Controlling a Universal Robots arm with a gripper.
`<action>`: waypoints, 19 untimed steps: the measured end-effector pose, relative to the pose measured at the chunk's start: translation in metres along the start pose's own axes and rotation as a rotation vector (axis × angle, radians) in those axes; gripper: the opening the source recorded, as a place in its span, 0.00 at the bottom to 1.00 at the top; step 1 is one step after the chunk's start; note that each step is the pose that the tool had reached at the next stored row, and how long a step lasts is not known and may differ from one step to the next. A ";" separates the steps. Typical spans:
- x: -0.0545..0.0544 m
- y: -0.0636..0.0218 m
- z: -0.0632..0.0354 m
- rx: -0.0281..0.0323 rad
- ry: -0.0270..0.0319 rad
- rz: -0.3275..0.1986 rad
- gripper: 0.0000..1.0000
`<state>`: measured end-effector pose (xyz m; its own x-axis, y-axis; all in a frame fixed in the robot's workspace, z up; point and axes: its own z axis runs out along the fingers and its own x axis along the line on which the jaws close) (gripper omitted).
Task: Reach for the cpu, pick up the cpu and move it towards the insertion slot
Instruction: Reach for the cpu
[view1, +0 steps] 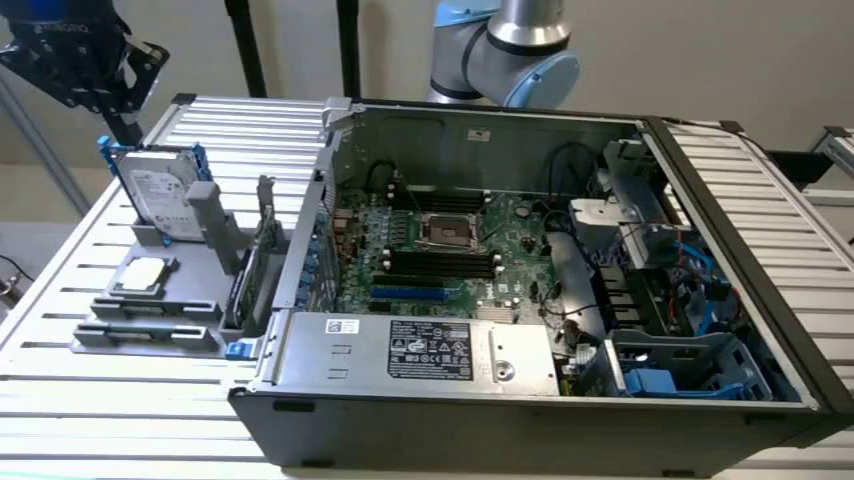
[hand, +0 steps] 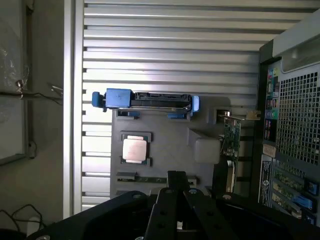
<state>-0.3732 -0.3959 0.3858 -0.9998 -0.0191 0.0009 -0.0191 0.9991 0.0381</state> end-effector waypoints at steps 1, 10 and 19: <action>0.002 -0.0004 0.0002 0.0000 0.0000 0.000 0.11; 0.038 -0.0025 0.0076 0.0073 0.0000 0.000 0.11; 0.062 -0.0023 0.0126 0.0172 0.0001 0.000 0.11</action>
<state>-0.4350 -0.3989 0.3732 -0.9998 -0.0191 0.0010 -0.0190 0.9996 0.0209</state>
